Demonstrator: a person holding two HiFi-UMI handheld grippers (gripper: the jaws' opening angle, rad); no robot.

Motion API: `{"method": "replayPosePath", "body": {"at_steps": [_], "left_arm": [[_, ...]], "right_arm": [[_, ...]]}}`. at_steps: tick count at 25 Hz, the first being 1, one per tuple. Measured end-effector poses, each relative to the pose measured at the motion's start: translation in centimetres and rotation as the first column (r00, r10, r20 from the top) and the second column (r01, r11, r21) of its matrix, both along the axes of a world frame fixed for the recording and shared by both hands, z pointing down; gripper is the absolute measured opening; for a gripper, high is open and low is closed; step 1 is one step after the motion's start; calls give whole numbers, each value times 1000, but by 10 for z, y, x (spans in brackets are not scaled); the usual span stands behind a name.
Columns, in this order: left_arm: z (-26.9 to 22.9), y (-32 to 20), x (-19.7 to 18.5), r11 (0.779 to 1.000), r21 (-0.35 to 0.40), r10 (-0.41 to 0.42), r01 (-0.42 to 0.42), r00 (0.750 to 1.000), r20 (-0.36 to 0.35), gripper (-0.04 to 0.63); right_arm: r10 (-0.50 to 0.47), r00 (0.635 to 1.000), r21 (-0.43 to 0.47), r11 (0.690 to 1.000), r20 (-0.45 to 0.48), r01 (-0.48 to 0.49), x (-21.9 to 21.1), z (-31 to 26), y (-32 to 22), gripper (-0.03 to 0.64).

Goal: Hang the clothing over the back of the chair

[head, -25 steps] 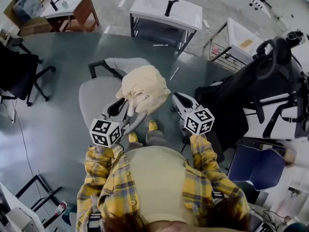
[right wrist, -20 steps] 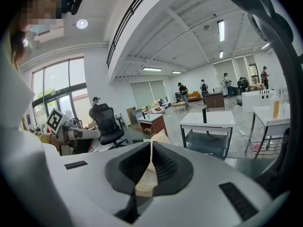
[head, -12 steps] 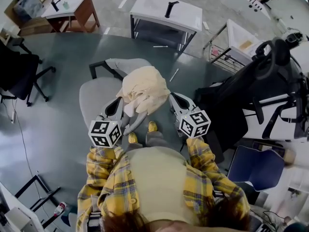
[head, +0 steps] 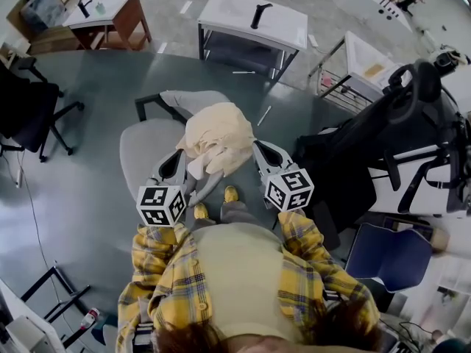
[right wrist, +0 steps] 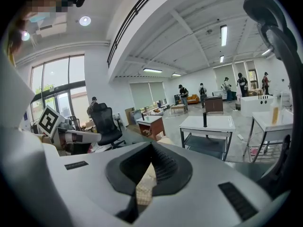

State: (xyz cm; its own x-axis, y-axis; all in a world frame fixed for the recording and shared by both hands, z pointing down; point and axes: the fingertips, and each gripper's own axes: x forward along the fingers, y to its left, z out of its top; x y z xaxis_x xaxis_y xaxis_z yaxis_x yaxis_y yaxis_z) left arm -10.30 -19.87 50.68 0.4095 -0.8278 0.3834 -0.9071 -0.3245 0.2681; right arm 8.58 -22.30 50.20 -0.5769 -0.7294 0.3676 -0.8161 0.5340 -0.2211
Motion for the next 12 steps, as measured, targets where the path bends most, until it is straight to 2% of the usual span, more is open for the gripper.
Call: {"method": "replayPosePath", "body": {"at_steps": [12], "left_arm": [[1,-3,11,999,11,51,-51,998,32,6]], "right_arm": [[4,999,1,1000,-41,-4,2,4,-5,14]]}}
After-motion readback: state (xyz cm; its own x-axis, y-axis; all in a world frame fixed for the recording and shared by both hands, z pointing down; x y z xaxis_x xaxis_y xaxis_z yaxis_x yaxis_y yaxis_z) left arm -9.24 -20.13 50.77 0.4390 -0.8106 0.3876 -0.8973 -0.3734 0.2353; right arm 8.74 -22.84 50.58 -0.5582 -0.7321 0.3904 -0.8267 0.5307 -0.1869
